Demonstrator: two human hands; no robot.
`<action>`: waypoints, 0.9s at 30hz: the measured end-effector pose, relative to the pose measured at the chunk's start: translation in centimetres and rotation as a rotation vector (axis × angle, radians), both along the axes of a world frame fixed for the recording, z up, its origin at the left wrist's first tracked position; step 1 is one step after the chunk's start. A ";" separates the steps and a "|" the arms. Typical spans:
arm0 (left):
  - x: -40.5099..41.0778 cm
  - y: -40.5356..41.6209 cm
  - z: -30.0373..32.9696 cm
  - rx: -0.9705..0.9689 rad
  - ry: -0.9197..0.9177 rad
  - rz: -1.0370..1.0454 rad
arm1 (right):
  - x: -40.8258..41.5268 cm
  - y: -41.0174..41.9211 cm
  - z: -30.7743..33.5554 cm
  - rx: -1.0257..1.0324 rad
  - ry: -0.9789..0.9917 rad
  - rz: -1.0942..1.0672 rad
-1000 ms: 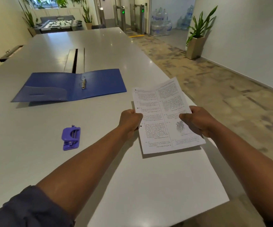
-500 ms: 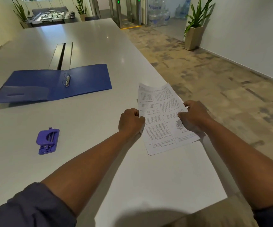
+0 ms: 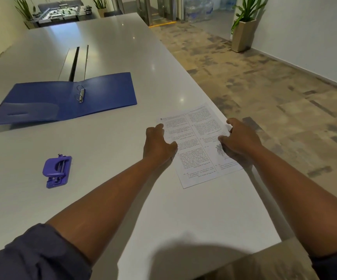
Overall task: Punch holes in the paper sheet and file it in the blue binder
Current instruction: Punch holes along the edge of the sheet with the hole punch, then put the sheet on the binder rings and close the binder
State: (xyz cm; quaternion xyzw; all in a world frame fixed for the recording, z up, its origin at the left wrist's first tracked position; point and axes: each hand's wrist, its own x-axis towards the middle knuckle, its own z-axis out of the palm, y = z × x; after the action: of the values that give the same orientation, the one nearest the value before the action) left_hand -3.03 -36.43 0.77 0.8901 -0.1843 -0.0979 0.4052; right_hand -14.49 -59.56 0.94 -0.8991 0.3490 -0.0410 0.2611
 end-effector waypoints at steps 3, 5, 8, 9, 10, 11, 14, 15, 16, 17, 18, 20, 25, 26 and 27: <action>0.3 0.1 -0.1 0.039 -0.016 -0.056 | 0.1 -0.2 -0.5 -0.051 0.052 0.014; 0.3 0.3 -0.3 0.117 -0.057 -0.100 | 0.4 -0.2 -0.6 -0.097 0.091 0.047; 0.3 0.5 -0.1 0.141 -0.096 -0.147 | 0.6 0.1 -0.7 -0.123 0.102 0.049; 0.4 0.5 -0.1 0.139 -0.099 -0.152 | 0.6 0.2 -0.7 -0.120 0.107 0.043; 0.4 0.6 -0.1 0.150 -0.093 -0.155 | 0.5 0.4 -0.6 -0.117 0.111 0.038; 0.6 0.6 -0.2 0.156 -0.087 -0.147 | 0.5 0.6 -0.4 -0.114 0.113 0.030; 0.6 0.7 -0.1 0.030 0.015 -0.037 | 0.5 2.0 0.2 -0.109 0.064 0.005; 0.7 0.9 -0.1 -0.032 0.051 -0.008 | 0.6 2.7 0.3 -0.112 0.022 -0.008; 0.9 1.3 0.0 -0.064 0.089 0.003 | 0.8 3.5 0.4 -0.117 -0.025 -0.018; 1.0 1.8 0.3 -0.062 0.117 0.002 | 1.0 4.4 0.5 -0.119 -0.071 -0.020; 1.1 2.3 0.5 -0.051 0.132 -0.005 | 1.2 5.4 0.5 -0.117 -0.108 -0.012; 1.5 3.6 0.6 -0.070 0.167 -0.004 | 2.1 7.7 0.6 -0.105 -0.141 0.027; 2.2 8.6 1.1 -0.073 0.120 0.027 | 5.3 13.9 1.0 -0.055 -0.195 0.183; 2.5 10.0 1.3 -0.069 0.082 0.039 | 6.0 15.3 1.0 -0.048 -0.202 0.223; 2.8 11.4 1.6 -0.067 0.047 0.055 | 6.8 16.8 1.1 -0.037 -0.207 0.263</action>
State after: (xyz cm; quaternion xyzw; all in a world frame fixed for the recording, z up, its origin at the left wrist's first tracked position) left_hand -0.19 -25.04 2.38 0.8781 -0.1533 -0.1013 0.4417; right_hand -7.67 -42.80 2.00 -0.9326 0.1989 -0.1053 0.2821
